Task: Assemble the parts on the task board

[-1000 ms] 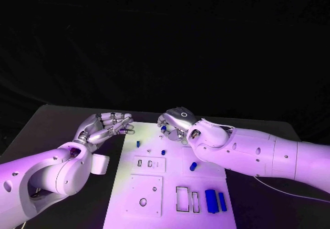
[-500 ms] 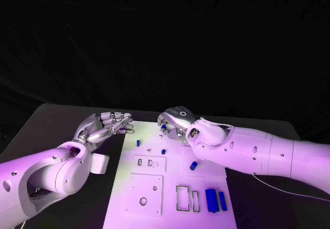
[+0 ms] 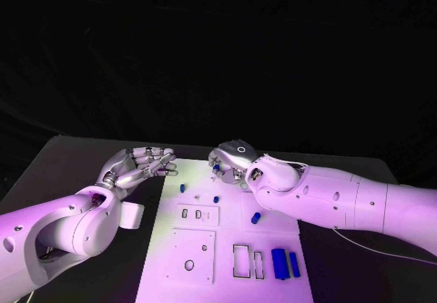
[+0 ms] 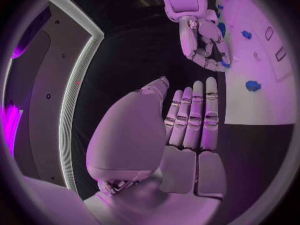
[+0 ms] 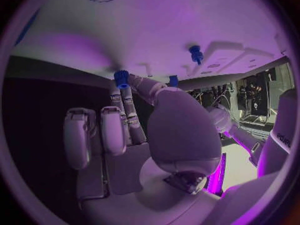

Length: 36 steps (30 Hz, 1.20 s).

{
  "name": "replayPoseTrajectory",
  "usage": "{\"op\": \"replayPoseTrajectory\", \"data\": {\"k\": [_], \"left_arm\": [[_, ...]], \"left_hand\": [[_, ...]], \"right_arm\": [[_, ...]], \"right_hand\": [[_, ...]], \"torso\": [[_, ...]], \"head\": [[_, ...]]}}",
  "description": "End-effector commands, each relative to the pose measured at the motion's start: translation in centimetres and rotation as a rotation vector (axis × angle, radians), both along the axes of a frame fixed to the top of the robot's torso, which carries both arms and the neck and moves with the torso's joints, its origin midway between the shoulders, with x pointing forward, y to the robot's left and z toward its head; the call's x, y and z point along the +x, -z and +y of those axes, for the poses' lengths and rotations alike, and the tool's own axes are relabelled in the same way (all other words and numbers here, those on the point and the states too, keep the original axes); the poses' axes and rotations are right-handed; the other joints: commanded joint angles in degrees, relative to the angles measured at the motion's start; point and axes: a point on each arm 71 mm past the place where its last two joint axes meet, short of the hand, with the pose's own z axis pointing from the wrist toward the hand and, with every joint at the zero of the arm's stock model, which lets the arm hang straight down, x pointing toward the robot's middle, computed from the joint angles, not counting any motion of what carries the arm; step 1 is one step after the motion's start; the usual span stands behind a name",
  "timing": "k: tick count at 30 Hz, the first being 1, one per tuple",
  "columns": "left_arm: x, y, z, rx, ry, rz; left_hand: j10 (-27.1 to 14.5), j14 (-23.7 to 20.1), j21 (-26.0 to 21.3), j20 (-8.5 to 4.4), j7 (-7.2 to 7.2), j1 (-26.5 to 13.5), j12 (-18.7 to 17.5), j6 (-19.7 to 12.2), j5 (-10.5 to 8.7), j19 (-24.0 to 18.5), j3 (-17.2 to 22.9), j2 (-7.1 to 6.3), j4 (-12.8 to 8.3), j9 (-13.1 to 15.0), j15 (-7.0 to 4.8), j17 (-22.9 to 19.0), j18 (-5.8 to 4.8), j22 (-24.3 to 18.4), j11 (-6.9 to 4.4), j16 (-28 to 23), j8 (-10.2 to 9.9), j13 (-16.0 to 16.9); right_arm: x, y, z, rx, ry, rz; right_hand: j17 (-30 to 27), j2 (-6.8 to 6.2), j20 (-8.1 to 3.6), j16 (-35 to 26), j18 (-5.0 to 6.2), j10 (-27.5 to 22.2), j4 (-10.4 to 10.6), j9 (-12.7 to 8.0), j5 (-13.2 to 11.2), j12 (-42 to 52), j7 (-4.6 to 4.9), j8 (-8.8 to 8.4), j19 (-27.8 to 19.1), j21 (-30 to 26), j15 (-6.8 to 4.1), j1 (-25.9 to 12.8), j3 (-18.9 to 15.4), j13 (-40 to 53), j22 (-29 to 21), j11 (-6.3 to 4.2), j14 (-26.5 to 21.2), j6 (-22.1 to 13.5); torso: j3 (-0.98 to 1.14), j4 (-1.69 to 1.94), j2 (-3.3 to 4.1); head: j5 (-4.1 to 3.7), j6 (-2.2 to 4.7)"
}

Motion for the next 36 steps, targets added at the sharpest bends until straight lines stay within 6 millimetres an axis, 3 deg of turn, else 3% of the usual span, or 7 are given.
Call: {"op": "replayPoseTrajectory", "data": {"k": [1, 2, 7, 17, 27, 29, 36], "left_arm": [[0.0, -0.2, -0.2, -0.005, 0.021, -0.007], [0.0, -0.2, -0.2, -0.005, 0.021, -0.007], [0.0, -0.2, -0.2, -0.004, 0.020, -0.006], [0.1, -0.2, 0.1, -0.002, 0.012, -0.006], [0.1, -0.1, 0.6, 0.000, 0.002, -0.004], [0.2, -0.1, 0.6, 0.000, 0.001, -0.003], [0.3, -0.1, 0.6, 0.000, 0.002, -0.001]], "left_hand": [[-0.1, -0.4, 0.3, 0.10, 0.21, -0.1, -0.2, -0.2, -0.24, 0.2, 0.4, -0.11, 0.1, -0.1, -0.06, 0.0, 0.55, 0.0, 0.11, -0.4, -0.2, -0.1], [-0.1, -0.4, 0.3, 0.10, 0.21, -0.1, -0.2, -0.2, -0.24, 0.2, 0.4, -0.11, 0.1, -0.1, -0.06, 0.0, 0.55, 0.0, 0.11, -0.4, -0.2, -0.1], [-0.2, -0.5, 0.4, 0.10, 0.25, -0.1, -0.2, -0.3, -0.25, 0.1, 0.5, -0.13, 0.0, -0.1, -0.02, 0.1, 0.53, 0.1, 0.15, -0.4, -0.3, -0.1], [-0.2, -0.5, 0.4, 0.11, 0.29, -0.1, -0.3, -0.3, -0.26, 0.0, 0.5, -0.13, 0.0, -0.1, 0.01, 0.1, 0.51, 0.1, 0.19, -0.5, -0.3, -0.1], [-0.3, -0.6, 0.4, 0.11, 0.30, -0.1, -0.3, -0.4, -0.25, 0.0, 0.5, -0.12, 0.0, -0.1, 0.03, 0.2, 0.50, 0.1, 0.20, -0.5, -0.3, -0.1], [-0.3, -0.6, 0.4, 0.11, 0.30, -0.1, -0.3, -0.4, -0.25, 0.0, 0.5, -0.12, 0.0, -0.1, 0.03, 0.2, 0.50, 0.1, 0.20, -0.5, -0.3, -0.1], [-0.3, -0.6, 0.5, 0.11, 0.28, 0.0, -0.3, -0.4, -0.24, -0.1, 0.6, -0.11, 0.0, -0.1, 0.03, 0.2, 0.50, 0.1, 0.20, -0.5, -0.3, -0.1]], "right_arm": [[0.1, 0.5, -0.1, -0.035, 0.005, 0.015], [0.1, 0.5, -0.1, -0.032, 0.004, 0.013], [0.2, 0.4, -0.1, -0.021, 0.004, 0.006], [-0.5, 0.0, -1.4, 0.019, 0.014, -0.009], [-2.5, -1.8, -6.7, 0.163, 0.080, 0.085], [-2.9, -2.0, -8.3, 0.195, 0.112, 0.141], [-3.7, -1.9, -12.8, 0.230, 0.217, 0.305]], "right_hand": [[-1.2, -0.03, 0.15, -0.4, -0.41, -0.5, 0.6, -0.1, -1.4, -1.0, 0.65, -0.81, -0.7, -1.1, 0.31, -0.8, -0.1, 2.3, 3.7, -1.51, 1.9, -1.8], [-2.9, -1.10, 0.76, -1.4, 0.03, -3.2, 1.4, -0.5, -3.9, -2.6, 1.62, -2.31, -2.2, -2.5, 1.23, -2.1, -0.1, 1.5, 1.6, -0.55, 1.3, -4.3], [-6.9, -3.12, 1.96, -3.9, 1.45, -9.8, 2.5, -1.2, -4.3, -3.2, 2.16, -5.16, -6.3, -6.7, 2.16, -3.6, -1.9, -0.5, -4.4, 0.74, 0.0, -8.7], [-7.4, -2.72, 2.27, -4.1, 1.73, -10.7, 3.6, -0.9, -3.7, -2.6, 2.24, -5.56, -6.7, -7.8, 2.26, -2.7, -5.4, -1.3, -5.5, 0.90, 0.1, -8.5], [-6.2, -2.92, 1.66, -3.1, 1.29, -5.3, 6.0, -0.6, -2.5, -0.1, 1.26, -5.78, -5.1, -6.7, 1.35, -3.6, -7.0, -1.1, -3.4, -0.35, 0.6, -7.5], [-5.3, -3.74, 1.30, -2.4, 1.05, -2.2, 7.0, -0.4, 0.5, 1.2, 1.42, -5.86, -4.4, -6.1, 1.10, -4.5, -7.7, -0.6, -2.4, -0.59, 0.9, -7.3], [-1.9, -5.15, 0.28, -0.1, 0.27, 6.2, 7.3, 0.0, 4.1, 7.0, 0.88, -5.93, -2.2, -3.6, -0.09, -3.9, -10.9, 3.4, 1.3, -2.08, 1.9, -7.8]], "torso": [[-0.02, 0.07, 0.07], [-0.07, 0.06, 0.06], [-0.09, 0.10, 0.10], [0.04, -0.12, 0.05], [0.21, -0.81, -0.53], [0.29, -1.00, -0.66], [0.61, -1.52, -0.92]], "head": [[-0.02, 0.14], [-0.04, 0.14], [-0.06, 0.13], [0.01, 0.46], [-0.21, 0.62], [-0.19, 0.60], [-0.55, 0.70]]}}
